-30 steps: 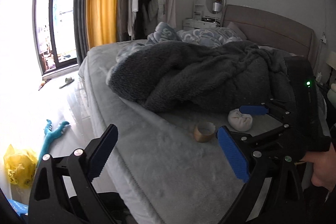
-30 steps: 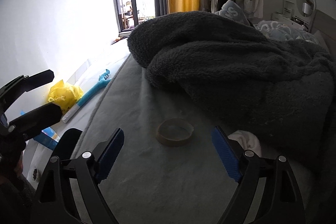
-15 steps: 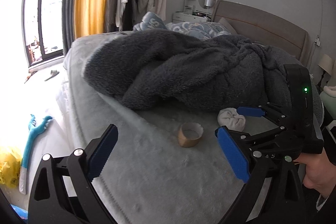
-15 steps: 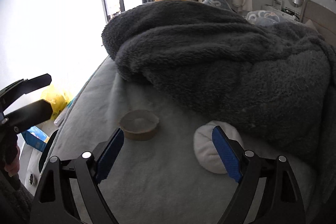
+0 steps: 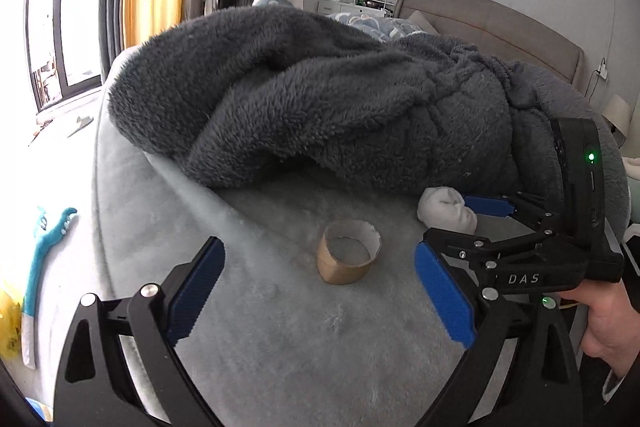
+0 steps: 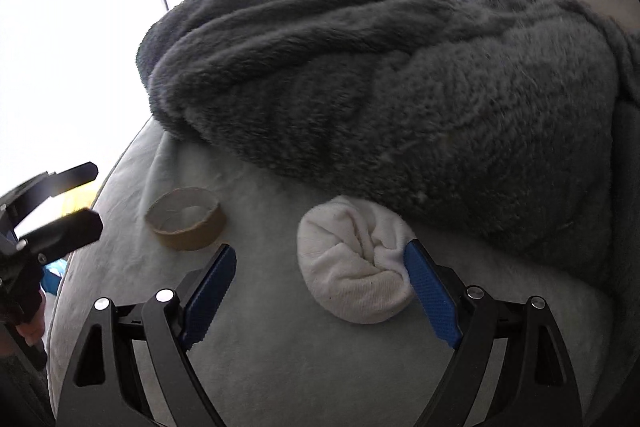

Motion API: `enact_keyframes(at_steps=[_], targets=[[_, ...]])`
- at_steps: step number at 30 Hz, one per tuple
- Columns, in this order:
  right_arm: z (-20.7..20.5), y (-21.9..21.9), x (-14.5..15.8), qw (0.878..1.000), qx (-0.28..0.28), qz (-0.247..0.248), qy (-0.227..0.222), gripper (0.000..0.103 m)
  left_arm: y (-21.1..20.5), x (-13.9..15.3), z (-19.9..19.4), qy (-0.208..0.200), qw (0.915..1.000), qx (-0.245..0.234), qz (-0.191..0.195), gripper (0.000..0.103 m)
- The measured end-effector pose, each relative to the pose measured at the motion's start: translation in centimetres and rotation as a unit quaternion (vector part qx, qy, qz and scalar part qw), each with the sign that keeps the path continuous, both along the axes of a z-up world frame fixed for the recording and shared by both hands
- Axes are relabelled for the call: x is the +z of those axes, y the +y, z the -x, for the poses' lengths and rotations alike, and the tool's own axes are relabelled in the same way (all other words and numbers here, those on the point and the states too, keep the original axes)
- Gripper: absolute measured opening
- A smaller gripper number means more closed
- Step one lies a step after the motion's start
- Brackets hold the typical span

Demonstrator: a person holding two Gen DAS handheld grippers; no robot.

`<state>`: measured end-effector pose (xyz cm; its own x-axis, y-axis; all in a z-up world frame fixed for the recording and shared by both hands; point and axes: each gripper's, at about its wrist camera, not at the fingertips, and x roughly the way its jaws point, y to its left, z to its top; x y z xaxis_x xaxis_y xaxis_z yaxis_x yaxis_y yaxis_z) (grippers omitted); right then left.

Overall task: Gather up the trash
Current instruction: 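Grasp the second white rolled sock with the right tool, then grasp the brown cardboard tape core with the left tool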

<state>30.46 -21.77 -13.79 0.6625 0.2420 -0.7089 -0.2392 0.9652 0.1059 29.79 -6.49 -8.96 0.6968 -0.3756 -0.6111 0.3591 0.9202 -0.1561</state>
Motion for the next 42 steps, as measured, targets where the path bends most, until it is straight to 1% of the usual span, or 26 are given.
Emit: enact_keyframes(at_steps=[5, 7, 11, 13, 15, 19, 21, 25, 29, 32, 34, 36, 37, 39, 42], targets=[[-0.1, -0.8, -0.3, 1.0, -0.009, -0.013, 0.008, 0.086, -1.3, -0.8, -0.5, 0.008, 0.9999, -0.011, -0.003, 0.097], [-0.1, -1.2, -0.4, 1.0, -0.015, -0.012, 0.01, 0.077, -1.6, -1.2, -0.7, 0.011, 0.9998, -0.016, -0.003, 0.097], [-0.1, -1.9, -0.5, 1.0, -0.023, -0.009, 0.016, 0.065, -2.2, -1.6, -1.0, 0.014, 0.9996, -0.023, -0.004, 0.096], [-0.1, -2.4, -0.6, 0.999, -0.027, -0.007, 0.021, 0.056, -2.5, -1.7, -1.1, 0.015, 0.9995, -0.027, -0.003, 0.095], [0.0, -2.9, -0.7, 0.999, -0.029, -0.009, 0.024, 0.053, -2.8, -1.8, -1.2, 0.017, 0.9994, -0.03, -0.004, 0.091], [0.4, -3.5, -0.4, 0.999, -0.029, -0.008, 0.018, 0.043, -3.4, -2.2, -1.2, 0.021, 0.9991, -0.033, -0.016, 0.088], [0.4, -3.4, -0.2, 1.0, -0.026, -0.007, 0.015, 0.041, -3.7, -2.4, -1.3, 0.023, 0.9989, -0.036, -0.021, 0.085], [0.9, -3.6, 0.5, 1.0, -0.021, -0.009, 0.013, 0.04, -4.2, -2.7, -1.6, 0.028, 0.9987, -0.035, -0.024, 0.081], [1.5, -3.3, 1.3, 1.0, -0.013, -0.019, 0.008, 0.04, -4.8, -3.0, -2.3, 0.037, 0.9987, -0.027, -0.023, 0.073], [2.0, -3.5, 1.7, 0.999, 0.003, -0.05, 0.012, 0.04, -5.4, -3.2, -2.6, 0.04, 0.9984, -0.023, -0.031, 0.07], [2.4, -3.7, 1.9, 0.998, 0.009, -0.055, 0.012, 0.04, -5.7, -3.4, -2.7, 0.044, 0.9979, -0.019, -0.044, 0.064], [2.8, -4.3, 2.1, 0.998, 0.009, -0.068, 0.015, 0.04, -5.6, -3.5, -2.8, 0.046, 0.9978, -0.016, -0.044, 0.056], [3.0, -4.7, 2.3, 0.997, 0.008, -0.081, 0.017, 0.04, -5.6, -3.6, -2.9, 0.047, 0.9978, -0.014, -0.043, 0.055], [2.9, -4.6, 2.8, 0.995, 0.006, -0.094, 0.016, 0.04, -5.6, -3.7, -3.0, 0.049, 0.9978, -0.011, -0.043, 0.048], [3.4, -4.7, 3.7, 0.994, 0.008, -0.106, 0.013, 0.04, -5.5, -3.8, -2.8, 0.046, 0.998, -0.008, -0.043, 0.047]])
